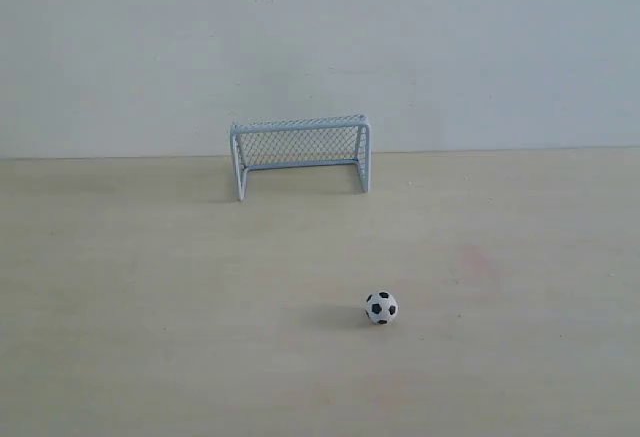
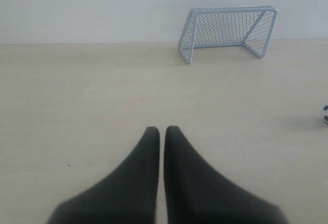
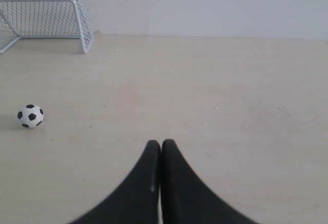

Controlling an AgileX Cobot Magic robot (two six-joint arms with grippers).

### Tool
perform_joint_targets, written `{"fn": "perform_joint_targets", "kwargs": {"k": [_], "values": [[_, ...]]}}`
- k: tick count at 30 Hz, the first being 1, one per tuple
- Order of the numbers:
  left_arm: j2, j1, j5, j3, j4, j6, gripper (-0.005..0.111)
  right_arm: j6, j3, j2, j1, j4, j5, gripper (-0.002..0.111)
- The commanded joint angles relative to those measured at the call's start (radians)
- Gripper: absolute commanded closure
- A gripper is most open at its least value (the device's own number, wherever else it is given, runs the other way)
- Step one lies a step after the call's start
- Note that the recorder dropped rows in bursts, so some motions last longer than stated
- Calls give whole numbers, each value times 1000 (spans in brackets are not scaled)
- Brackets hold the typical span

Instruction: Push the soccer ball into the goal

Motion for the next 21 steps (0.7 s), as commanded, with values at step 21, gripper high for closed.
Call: {"fn": "perform_joint_targets", "kwargs": {"k": [21], "values": [[-4,0,0,4,-12,5,102,0,-1,-5,1,1,-403,108]]}}
